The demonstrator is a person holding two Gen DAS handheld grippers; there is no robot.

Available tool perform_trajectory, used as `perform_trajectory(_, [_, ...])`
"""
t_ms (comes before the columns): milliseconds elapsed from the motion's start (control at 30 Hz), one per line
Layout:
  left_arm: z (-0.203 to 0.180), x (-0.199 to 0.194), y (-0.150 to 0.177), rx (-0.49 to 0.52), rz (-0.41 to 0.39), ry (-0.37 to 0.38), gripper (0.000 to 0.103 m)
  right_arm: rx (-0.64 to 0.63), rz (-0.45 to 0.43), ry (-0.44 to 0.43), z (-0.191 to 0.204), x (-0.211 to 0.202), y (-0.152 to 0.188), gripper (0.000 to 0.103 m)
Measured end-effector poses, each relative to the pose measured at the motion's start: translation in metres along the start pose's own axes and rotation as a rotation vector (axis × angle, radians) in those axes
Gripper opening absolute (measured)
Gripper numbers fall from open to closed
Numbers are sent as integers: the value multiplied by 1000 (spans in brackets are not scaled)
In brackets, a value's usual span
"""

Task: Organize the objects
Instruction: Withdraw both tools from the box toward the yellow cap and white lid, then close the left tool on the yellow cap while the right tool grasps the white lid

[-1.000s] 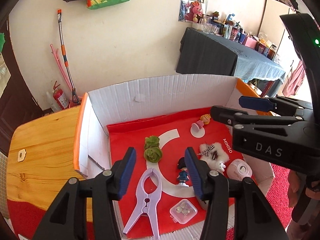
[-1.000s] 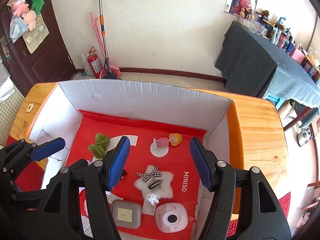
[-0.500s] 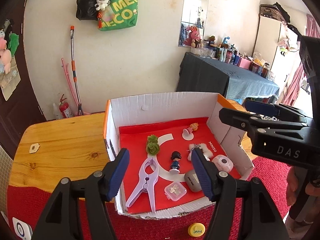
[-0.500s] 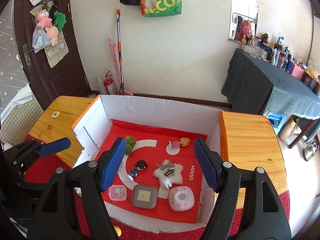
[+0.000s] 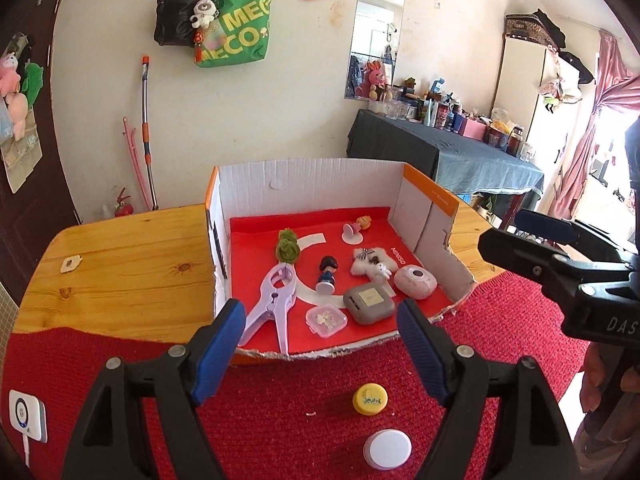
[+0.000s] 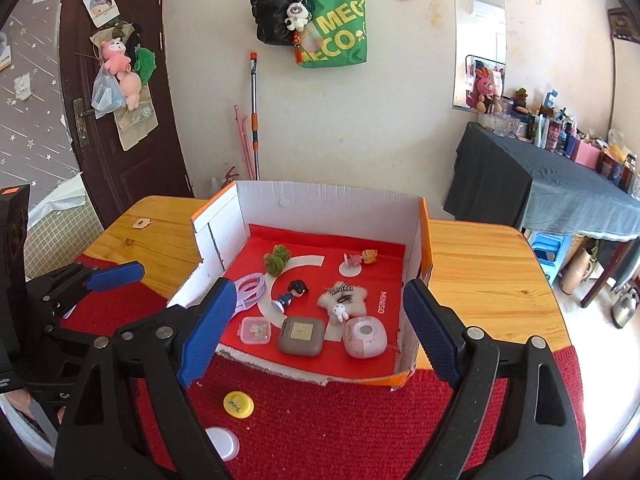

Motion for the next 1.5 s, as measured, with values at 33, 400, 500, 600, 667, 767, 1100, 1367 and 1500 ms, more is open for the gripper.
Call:
perform_trajectory(33, [0, 0, 5, -6, 5, 1, 83, 1, 5, -1, 0, -1, 6, 86])
perform_trajectory(400, [11, 10, 64, -73, 94, 3, 91, 25, 62, 13, -2, 1, 76, 88])
perform_trajectory(500, [13, 19, 79, -85, 136, 6, 91, 40, 98, 7, -2, 10, 95, 88])
perform_trajectory(600, [15, 29, 91, -97, 177, 9, 91, 50, 136, 4, -2, 20, 110, 88])
perform_trajectory(667, [17, 33, 98, -105, 196, 11, 91, 59, 152, 3, -1, 25, 117, 88])
perform_trajectory(767, [20, 34, 104, -115, 209, 10, 91, 67, 170, -13, 1, 29, 125, 88])
perform_trajectory(1100, [44, 19, 100, -123, 168, -71, 91, 8, 219, -119, 36, 37, 135, 88])
perform_trajectory(1367, [51, 23, 96, -130, 181, -78, 91, -111, 251, -107, 61, 48, 146, 89])
perform_trajectory(1500, [40, 29, 94, -94, 196, -52, 91, -95, 233, -20, 39, 48, 144, 89])
Point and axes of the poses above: each gripper's, at about its wrist camera, not at the fingertips, and x roughly the way its jaws point, z to its left, y to its underside, the point moved 2 cm from there along x, roughly the way its jaws point
